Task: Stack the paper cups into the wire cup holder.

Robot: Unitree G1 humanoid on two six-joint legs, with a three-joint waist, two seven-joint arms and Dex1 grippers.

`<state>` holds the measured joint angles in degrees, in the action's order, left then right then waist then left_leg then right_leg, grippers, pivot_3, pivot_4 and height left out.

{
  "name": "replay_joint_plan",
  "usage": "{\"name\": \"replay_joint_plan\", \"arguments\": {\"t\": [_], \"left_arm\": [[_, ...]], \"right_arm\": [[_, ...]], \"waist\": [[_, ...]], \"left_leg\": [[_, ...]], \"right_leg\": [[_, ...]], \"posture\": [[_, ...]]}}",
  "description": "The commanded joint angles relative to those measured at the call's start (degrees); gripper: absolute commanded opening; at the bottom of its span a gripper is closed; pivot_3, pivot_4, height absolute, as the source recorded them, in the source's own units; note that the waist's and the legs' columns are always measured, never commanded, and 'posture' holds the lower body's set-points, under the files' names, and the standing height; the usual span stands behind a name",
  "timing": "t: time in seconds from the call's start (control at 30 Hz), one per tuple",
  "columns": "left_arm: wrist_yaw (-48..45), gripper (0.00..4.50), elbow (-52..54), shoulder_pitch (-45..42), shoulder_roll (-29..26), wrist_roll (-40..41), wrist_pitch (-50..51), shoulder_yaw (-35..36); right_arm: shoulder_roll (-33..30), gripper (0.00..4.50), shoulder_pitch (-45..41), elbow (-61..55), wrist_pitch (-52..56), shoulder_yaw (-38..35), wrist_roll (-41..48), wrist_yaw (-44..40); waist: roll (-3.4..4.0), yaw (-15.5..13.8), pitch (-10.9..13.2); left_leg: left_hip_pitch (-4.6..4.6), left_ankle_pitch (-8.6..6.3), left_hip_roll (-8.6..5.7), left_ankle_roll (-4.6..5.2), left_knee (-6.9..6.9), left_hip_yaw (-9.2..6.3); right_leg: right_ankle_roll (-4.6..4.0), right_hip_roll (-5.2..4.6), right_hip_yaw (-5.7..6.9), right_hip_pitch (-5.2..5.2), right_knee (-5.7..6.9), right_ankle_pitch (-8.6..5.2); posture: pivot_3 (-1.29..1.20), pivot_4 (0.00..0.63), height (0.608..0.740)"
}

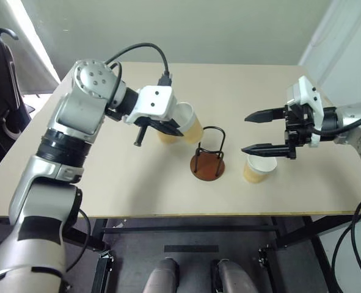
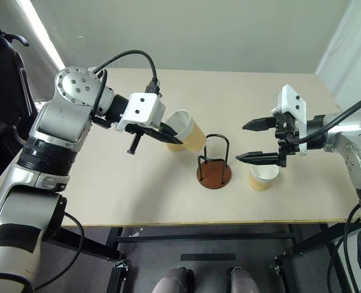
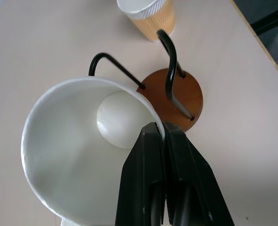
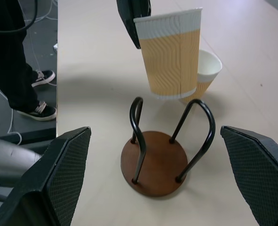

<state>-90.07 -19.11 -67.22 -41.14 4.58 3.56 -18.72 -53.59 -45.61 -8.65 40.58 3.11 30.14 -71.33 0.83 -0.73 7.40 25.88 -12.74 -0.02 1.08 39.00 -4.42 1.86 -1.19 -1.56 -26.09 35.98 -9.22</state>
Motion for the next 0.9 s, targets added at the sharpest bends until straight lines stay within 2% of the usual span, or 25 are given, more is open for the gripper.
{"name": "replay_joint_plan", "arguments": {"t": [0.03,0.6,0.9], "left_arm": [[-1.17,0.04,-0.95,-2.75,0.52,-0.11,-1.54,0.99],[0.55,0.04,-6.79,-6.65,8.02,-2.03,-5.49,0.48],[-0.57,0.04,-6.20,-6.03,8.99,-2.03,-5.21,0.34]], "right_arm": [[-2.41,4.50,-0.13,-1.57,-1.21,-2.37,-0.36,-0.73],[-3.86,4.50,1.99,-2.64,-2.25,-2.91,-0.67,0.74],[-4.05,4.50,2.49,-2.88,-2.26,-3.01,-0.56,0.89]], "waist": [[0.00,-0.02,0.00],[0.00,-0.24,0.00],[0.00,-0.28,0.00]], "left_leg": [[0.02,-0.01,0.00,0.01,0.03,0.00],[0.06,-0.06,-0.01,0.09,0.12,0.03],[0.06,-0.06,-0.01,0.09,0.12,0.04]], "right_leg": [[0.01,0.00,0.00,0.00,-0.02,0.00],[0.16,-0.01,-0.01,0.04,-0.05,0.03],[0.21,-0.01,-0.01,0.04,-0.05,0.04]], "posture": [[0.00,0.150,0.740],[0.00,0.150,0.740],[0.00,0.150,0.740]]}}
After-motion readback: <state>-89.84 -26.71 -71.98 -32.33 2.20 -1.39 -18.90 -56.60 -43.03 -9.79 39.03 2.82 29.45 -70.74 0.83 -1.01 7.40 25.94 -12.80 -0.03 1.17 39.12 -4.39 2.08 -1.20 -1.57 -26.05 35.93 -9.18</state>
